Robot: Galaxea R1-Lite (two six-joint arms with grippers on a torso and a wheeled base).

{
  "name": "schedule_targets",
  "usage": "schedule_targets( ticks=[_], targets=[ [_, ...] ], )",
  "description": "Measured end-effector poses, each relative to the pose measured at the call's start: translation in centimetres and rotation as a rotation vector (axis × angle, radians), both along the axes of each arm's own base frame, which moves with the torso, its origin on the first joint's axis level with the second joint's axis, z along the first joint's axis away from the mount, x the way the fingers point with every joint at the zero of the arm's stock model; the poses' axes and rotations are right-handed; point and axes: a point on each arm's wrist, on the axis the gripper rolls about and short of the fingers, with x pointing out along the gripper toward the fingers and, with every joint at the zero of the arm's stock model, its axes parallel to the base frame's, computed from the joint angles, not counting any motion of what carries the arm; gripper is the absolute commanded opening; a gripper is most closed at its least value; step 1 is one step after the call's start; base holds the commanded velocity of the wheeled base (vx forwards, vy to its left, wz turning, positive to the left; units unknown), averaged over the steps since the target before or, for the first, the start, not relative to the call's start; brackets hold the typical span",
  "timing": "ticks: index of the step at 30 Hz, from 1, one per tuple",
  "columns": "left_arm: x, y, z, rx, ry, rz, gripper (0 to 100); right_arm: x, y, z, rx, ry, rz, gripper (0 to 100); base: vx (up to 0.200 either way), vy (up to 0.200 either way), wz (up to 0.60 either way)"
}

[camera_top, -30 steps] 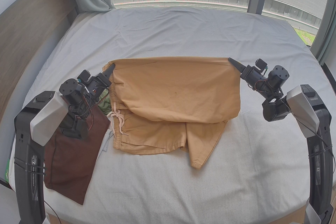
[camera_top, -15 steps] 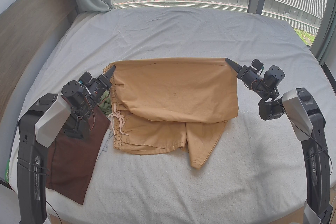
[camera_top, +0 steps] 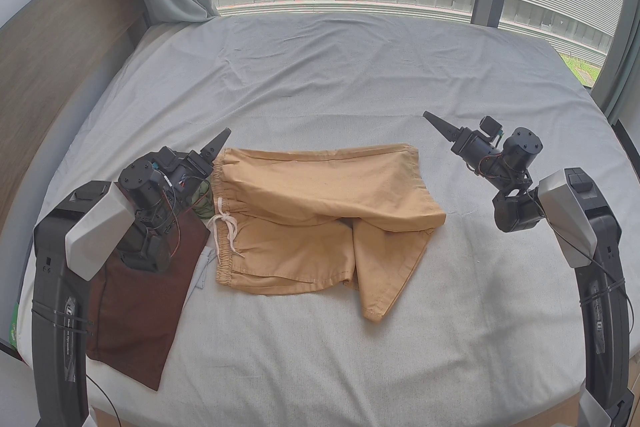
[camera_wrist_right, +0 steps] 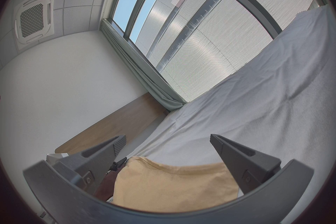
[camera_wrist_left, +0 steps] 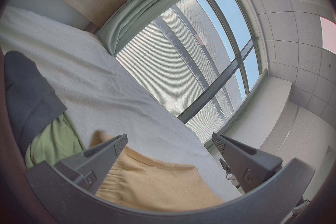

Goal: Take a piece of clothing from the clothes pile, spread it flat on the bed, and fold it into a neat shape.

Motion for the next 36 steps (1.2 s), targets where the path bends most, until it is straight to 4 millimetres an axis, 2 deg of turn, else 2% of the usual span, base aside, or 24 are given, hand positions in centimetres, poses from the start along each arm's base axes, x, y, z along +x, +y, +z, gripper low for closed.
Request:
schedule_targets(
  ticks=[10, 19, 30, 36],
  targets=[
    [-2.0, 0.3, -0.6, 0.019, 0.073, -0.029, 100, -3.1, 0.3, -1.6, -0.014, 0.086, 0.008, 100, 0.0, 0.0, 0.0],
    [-6.5, 0.7, -0.1, 0.13, 0.148, -0.096, 100, -7.9, 0.7, -2.4, -0.034, 0.16, 0.023, 100, 0.0, 0.0, 0.0],
    [-13.0, 1.6, 2.8, 0.217, 0.171, -0.233, 100, -14.6, 1.1, -1.3, -0.086, 0.259, 0.044, 100, 0.0, 0.0, 0.0],
    [-15.1, 2.1, 4.6, 0.238, 0.143, -0.253, 100, -18.2, 1.6, -1.5, -0.144, 0.301, 0.063, 100, 0.0, 0.0, 0.0]
  ],
)
